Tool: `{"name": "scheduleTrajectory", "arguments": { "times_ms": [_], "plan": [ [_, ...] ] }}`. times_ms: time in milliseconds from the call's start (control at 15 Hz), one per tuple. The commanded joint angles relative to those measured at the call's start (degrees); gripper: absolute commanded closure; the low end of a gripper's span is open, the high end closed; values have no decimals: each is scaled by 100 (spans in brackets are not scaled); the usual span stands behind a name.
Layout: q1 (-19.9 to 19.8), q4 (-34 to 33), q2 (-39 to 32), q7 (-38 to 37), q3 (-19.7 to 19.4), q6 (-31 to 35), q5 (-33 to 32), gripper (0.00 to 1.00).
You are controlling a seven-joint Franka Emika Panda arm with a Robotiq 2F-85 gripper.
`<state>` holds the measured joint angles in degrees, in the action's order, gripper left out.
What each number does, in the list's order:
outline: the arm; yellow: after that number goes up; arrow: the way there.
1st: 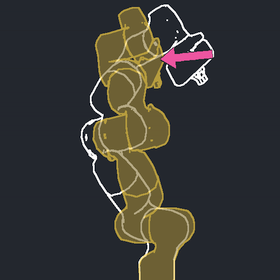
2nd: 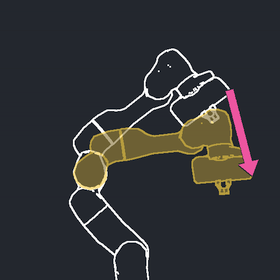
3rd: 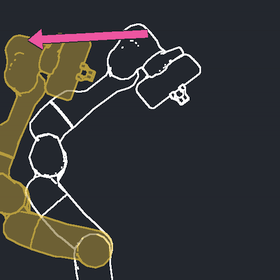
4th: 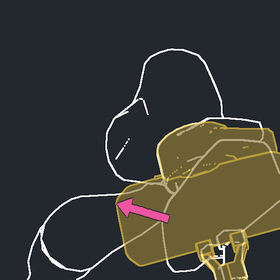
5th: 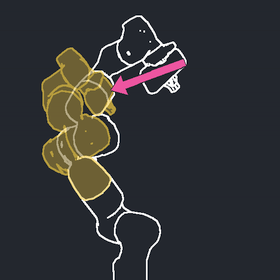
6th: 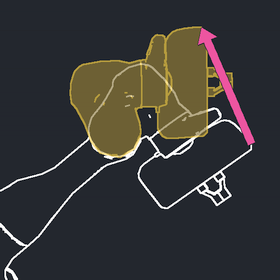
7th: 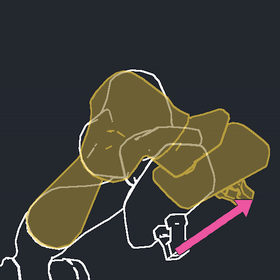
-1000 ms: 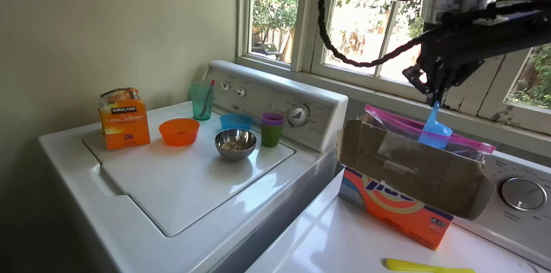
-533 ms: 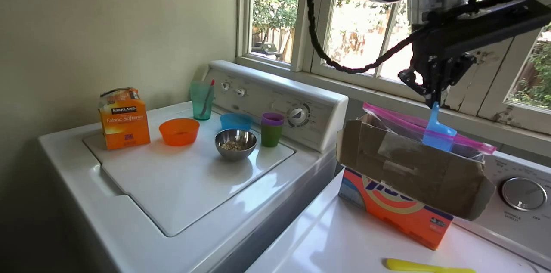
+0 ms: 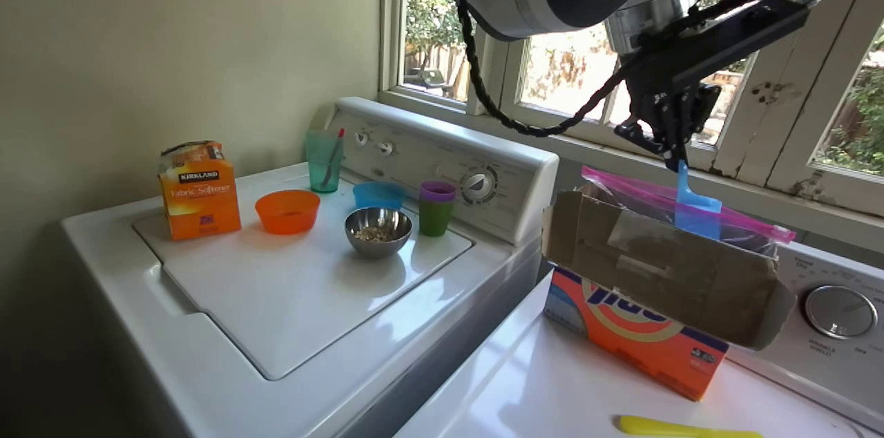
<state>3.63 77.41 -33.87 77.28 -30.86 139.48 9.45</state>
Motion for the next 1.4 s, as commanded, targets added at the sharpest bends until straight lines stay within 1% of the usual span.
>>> {"name": "scheduleTrajectory", "arguments": {
  "times_ms": [0,467,667,733,800,933,1067,1200,1333],
  "plan": [
    [500,566,221,-375,-391,352,-527,99],
    [1285,1077,379,-943,-1070,703,-1260,99],
    [1557,1287,431,-1035,-1302,884,-1500,99],
    [1031,1328,720,-1515,-563,915,-2356,99],
    [985,1363,770,-1687,-474,924,-2665,99],
    [762,1465,934,-2116,-119,976,-3341,99],
    [513,1538,1078,-2455,245,929,-3853,99],
    [246,1586,1199,-2713,604,881,-4211,99],
    [25,1638,1296,-2909,882,862,-4419,99]
  ]
}}
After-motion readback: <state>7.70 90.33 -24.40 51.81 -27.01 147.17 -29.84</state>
